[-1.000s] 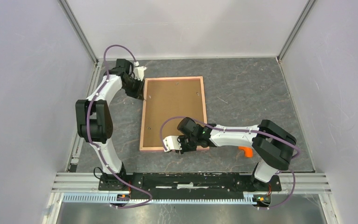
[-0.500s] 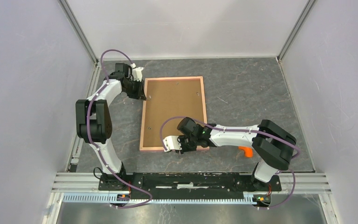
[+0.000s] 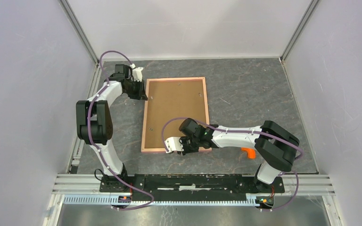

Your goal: Take the photo out of the frame

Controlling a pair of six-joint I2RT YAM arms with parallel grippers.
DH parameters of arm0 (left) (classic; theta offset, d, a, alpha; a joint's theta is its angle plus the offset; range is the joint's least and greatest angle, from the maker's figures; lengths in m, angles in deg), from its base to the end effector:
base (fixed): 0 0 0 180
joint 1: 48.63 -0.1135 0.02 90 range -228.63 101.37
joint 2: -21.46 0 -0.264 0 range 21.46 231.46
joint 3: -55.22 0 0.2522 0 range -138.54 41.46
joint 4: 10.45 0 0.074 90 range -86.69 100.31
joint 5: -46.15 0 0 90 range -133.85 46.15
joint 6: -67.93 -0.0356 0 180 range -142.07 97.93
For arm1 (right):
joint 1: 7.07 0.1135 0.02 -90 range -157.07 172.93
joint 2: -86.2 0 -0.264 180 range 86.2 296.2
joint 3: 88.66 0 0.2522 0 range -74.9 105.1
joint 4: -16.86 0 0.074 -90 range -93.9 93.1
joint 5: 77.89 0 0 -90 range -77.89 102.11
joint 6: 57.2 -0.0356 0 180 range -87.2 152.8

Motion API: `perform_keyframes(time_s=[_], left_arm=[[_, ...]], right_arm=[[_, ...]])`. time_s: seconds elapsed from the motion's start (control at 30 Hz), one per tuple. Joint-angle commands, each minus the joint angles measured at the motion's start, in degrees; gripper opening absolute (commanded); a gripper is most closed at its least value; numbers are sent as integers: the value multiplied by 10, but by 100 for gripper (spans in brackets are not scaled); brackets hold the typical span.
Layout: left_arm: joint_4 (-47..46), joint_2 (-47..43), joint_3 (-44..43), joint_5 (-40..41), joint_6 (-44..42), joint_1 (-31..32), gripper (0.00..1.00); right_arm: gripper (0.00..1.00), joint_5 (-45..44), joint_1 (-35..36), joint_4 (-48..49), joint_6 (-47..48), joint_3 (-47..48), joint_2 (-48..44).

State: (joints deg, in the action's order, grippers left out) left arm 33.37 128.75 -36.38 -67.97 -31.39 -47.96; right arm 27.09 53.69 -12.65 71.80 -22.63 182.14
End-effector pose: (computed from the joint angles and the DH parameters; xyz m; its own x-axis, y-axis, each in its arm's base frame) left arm 0.3951 -0.0192 0.2056 -0.8150 0.1573 -0.5577 0.3547 0.8966 -0.2653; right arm 0.1488 0.2847 0.1570 0.2441 -0.8086 -0.5354 -0.9696 -0.1952 -0.1472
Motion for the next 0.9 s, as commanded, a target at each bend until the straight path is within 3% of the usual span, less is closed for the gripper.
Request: perform_keyframes(time_s=[0.0,0.87], left_arm=[[-1,-20,13,14,9,-23,2],[-30,51,-2,-32,42,-13,2]], right_arm=[[0,35,12,-132,-1,-41,55],[0,40,14,-132,6,-43,57]])
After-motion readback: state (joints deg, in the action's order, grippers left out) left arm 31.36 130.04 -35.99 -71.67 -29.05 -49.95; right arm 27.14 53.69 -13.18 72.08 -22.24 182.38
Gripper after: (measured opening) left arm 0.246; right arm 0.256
